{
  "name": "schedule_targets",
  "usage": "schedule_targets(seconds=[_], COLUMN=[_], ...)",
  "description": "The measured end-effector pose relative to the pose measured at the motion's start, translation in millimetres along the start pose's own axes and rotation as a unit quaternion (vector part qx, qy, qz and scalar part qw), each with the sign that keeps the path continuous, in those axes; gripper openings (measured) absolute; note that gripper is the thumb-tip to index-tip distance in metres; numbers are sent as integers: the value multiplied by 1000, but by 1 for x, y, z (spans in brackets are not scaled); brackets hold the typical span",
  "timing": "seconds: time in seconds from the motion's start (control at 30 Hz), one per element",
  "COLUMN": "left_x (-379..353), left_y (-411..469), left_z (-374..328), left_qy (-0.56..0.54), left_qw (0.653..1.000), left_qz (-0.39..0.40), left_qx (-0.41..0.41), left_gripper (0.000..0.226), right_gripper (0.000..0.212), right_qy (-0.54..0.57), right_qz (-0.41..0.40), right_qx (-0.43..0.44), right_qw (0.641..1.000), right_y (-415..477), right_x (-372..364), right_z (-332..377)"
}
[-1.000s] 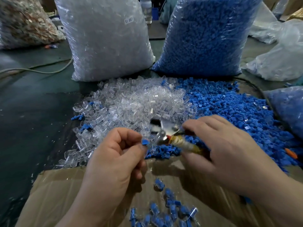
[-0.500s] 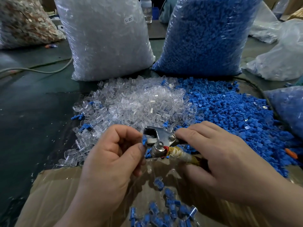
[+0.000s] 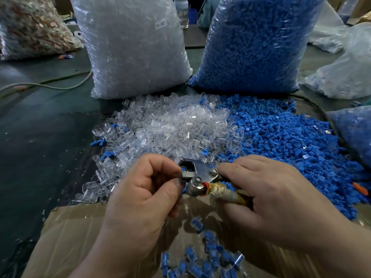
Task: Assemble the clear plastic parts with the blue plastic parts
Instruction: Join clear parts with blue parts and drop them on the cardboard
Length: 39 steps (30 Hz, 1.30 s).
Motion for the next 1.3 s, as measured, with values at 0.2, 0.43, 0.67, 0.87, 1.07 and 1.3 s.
schedule_targets(seconds=[0.2, 0.43, 0.67, 0.87, 1.07, 1.3], left_x=[2, -3, -6, -6, -12, -11], left_y=[-2, -3, -4, -5, -8, -5], left_z=[-3, 18, 22, 26, 9, 5], left_qy=[32, 18, 108, 142, 127, 121], left_qw=[999, 988, 985, 986, 991, 988], left_qz=[-25, 17, 17, 2, 22, 58], left_qx=[-6, 153, 136, 86, 21, 80], left_gripper=[13, 34, 30, 16, 12, 48], right_gripper=[49, 77, 67, 34, 21, 17], right_qy=[9, -126, -112, -47, -41, 30], right_qz=[5, 88, 84, -21, -19, -32], right_qx=[-27, -125, -153, -14, 12, 11], right_qw=[1000, 980, 978, 999, 999, 999], right_y=[-2, 7, 12, 11, 11, 10], right_x=[-3, -20, -21, -10, -14, -9], right_z=[-7, -51, -55, 22, 25, 36])
Point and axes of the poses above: each hand's wrist, its own y-axis towards the middle knuckle, its own x-axis out of the back of the hand, z = x × y, the point moved 7 cm from there along y, towards the middle knuckle, and after that the axes turned 10 degrees about -y, right-handed, at the moved point
